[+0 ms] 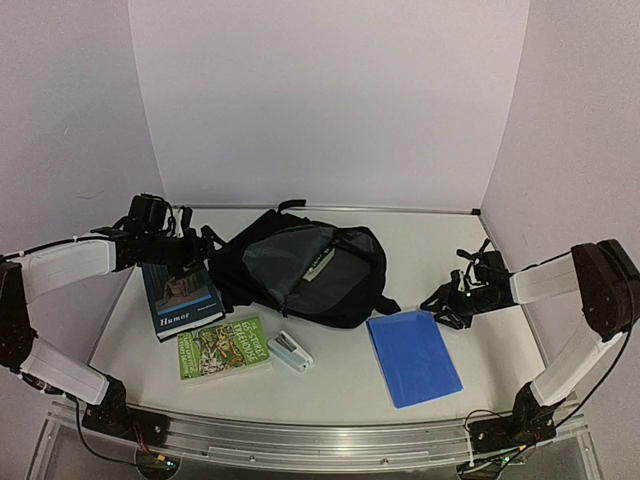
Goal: Pack the student bag
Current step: Pick up the files from the center of the board, then place the files in the student bag.
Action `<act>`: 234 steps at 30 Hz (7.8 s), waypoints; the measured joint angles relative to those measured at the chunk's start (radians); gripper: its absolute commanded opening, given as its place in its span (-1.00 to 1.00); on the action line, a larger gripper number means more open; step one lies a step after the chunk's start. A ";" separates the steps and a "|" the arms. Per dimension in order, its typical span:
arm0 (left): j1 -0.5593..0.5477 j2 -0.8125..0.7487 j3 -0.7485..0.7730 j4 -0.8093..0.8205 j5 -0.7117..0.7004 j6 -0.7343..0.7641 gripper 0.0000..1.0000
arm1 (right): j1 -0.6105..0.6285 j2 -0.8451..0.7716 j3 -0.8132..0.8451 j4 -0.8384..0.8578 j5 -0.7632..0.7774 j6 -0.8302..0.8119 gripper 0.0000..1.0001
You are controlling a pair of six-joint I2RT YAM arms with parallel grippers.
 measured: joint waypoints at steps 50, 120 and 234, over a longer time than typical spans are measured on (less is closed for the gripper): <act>-0.048 0.039 -0.028 0.038 0.144 0.010 0.85 | 0.212 0.077 -0.065 0.139 -0.324 0.023 -1.00; -0.541 0.400 0.551 -0.401 0.703 0.529 -0.66 | 0.530 -0.220 0.487 -0.411 -0.384 -0.299 -0.92; -0.029 0.479 0.199 0.249 0.279 -0.214 0.28 | 0.260 -0.331 0.097 0.236 0.031 0.401 -1.00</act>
